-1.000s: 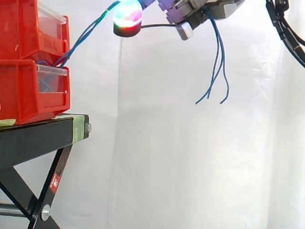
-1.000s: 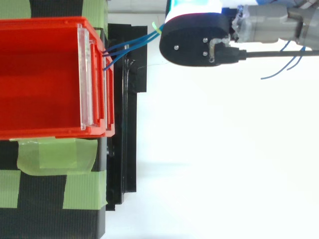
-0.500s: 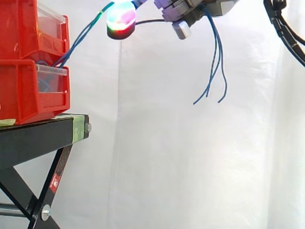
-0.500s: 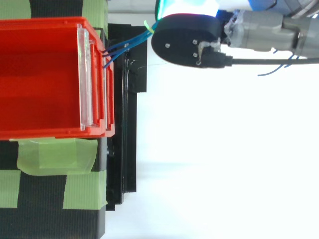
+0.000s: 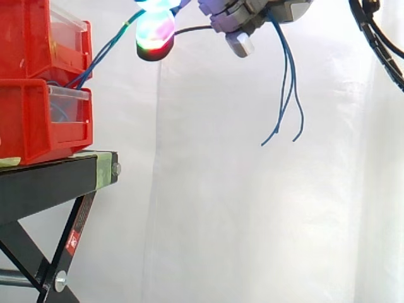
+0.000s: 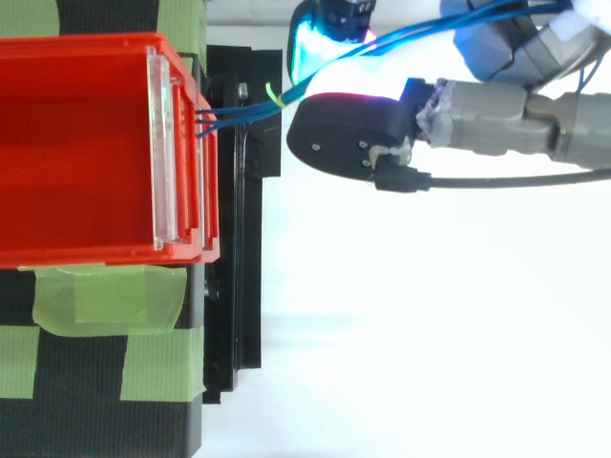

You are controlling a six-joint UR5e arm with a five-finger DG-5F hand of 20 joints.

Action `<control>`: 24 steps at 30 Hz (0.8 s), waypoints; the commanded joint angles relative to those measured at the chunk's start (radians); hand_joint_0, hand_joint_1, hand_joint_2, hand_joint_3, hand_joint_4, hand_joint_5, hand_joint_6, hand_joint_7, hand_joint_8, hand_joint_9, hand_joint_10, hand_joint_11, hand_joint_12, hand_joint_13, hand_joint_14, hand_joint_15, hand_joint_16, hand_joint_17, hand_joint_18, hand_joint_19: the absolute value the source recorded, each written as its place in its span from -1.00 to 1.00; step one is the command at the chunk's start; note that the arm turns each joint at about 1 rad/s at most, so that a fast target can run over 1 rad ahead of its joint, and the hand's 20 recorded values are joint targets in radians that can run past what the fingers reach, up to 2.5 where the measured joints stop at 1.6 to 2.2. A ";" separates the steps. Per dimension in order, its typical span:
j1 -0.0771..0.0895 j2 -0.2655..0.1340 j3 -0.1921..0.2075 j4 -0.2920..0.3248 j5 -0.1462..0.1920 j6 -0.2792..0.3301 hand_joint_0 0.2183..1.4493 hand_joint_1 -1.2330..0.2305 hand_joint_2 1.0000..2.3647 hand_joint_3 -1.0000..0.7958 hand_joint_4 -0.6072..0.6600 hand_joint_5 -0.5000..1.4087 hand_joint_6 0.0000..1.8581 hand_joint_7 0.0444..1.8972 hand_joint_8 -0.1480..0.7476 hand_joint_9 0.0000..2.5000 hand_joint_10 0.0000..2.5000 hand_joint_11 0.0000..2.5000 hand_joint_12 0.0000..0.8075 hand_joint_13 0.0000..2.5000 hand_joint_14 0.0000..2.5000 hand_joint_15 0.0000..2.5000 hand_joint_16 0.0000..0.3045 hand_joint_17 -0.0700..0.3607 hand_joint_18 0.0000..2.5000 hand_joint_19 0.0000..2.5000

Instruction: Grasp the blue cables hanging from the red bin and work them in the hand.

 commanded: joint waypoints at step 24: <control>-0.014 -0.010 -0.001 0.055 0.058 0.031 0.00 -0.13 -0.98 -0.75 0.58 0.02 -0.99 0.38 0.35 0.44 1.00 1.00 0.32 0.51 1.00 0.12 0.34 0.03 1.00 -0.39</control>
